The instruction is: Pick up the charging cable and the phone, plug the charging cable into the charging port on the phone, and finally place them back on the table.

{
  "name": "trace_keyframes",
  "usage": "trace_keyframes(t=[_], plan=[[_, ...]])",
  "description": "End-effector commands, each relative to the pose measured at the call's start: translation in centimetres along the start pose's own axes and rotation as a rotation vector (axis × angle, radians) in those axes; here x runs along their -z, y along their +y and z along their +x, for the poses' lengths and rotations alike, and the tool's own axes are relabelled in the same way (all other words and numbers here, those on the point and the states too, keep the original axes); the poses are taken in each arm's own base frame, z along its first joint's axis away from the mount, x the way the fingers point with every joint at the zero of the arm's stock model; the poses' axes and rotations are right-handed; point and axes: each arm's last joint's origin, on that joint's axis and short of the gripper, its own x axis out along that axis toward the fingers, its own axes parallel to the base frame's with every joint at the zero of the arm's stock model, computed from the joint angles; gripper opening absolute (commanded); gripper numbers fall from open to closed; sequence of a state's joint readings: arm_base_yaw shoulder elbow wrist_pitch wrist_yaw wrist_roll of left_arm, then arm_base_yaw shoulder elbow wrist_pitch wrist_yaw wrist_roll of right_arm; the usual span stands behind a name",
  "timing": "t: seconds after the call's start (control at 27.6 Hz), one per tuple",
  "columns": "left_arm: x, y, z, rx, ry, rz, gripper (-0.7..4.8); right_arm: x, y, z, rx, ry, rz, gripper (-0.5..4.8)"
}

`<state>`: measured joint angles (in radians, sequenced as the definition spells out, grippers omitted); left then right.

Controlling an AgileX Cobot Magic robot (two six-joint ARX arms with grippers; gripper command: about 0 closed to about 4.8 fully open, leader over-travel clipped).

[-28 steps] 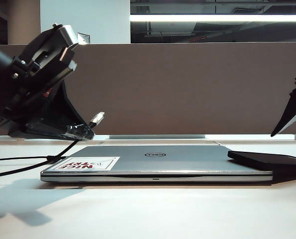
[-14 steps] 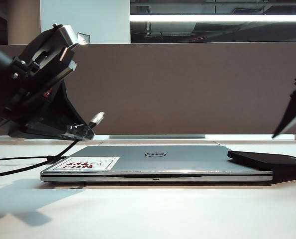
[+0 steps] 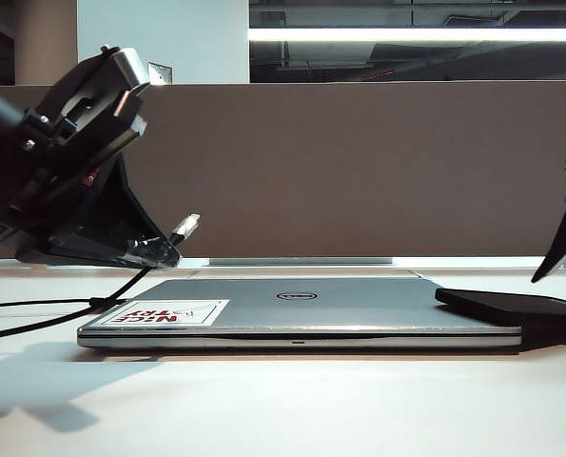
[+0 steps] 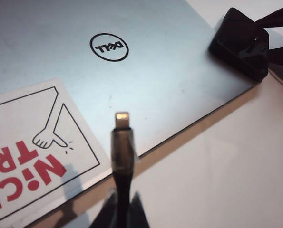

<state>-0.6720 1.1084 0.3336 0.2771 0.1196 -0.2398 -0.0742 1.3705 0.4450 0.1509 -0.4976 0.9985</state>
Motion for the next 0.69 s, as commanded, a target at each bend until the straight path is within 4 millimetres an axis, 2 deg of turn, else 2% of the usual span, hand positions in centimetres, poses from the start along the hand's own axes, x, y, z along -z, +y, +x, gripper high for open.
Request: trace_keyframes(t=[0.04,0.11,0.22,0.25,0.69], plan=[[-0.25,-0.09,-0.04,0.006,-0.020,0.007,-0.06,0.10,-0.19,0.01,0.018,0.005,0.005,2.91],[-0.25,-0.09,-0.04,0.006,-0.020,0.007,-0.06,0.11,-0.19,0.01,0.019,0.005,0.006,2.90],[-0.25,-0.09,-0.04,0.006,-0.020,0.007,-0.06,0.11,-0.19,0.01,0.019,0.006,0.006,2.22],[-0.25,-0.09,-0.04,0.006,-0.020,0.007,-0.06,0.11,-0.19,0.01,0.019,0.005,0.006,2.14],[-0.25,-0.09,-0.04,0.006,-0.020,0.007,-0.06,0.11,-0.24,0.06,0.021,0.007,0.007,1.97]])
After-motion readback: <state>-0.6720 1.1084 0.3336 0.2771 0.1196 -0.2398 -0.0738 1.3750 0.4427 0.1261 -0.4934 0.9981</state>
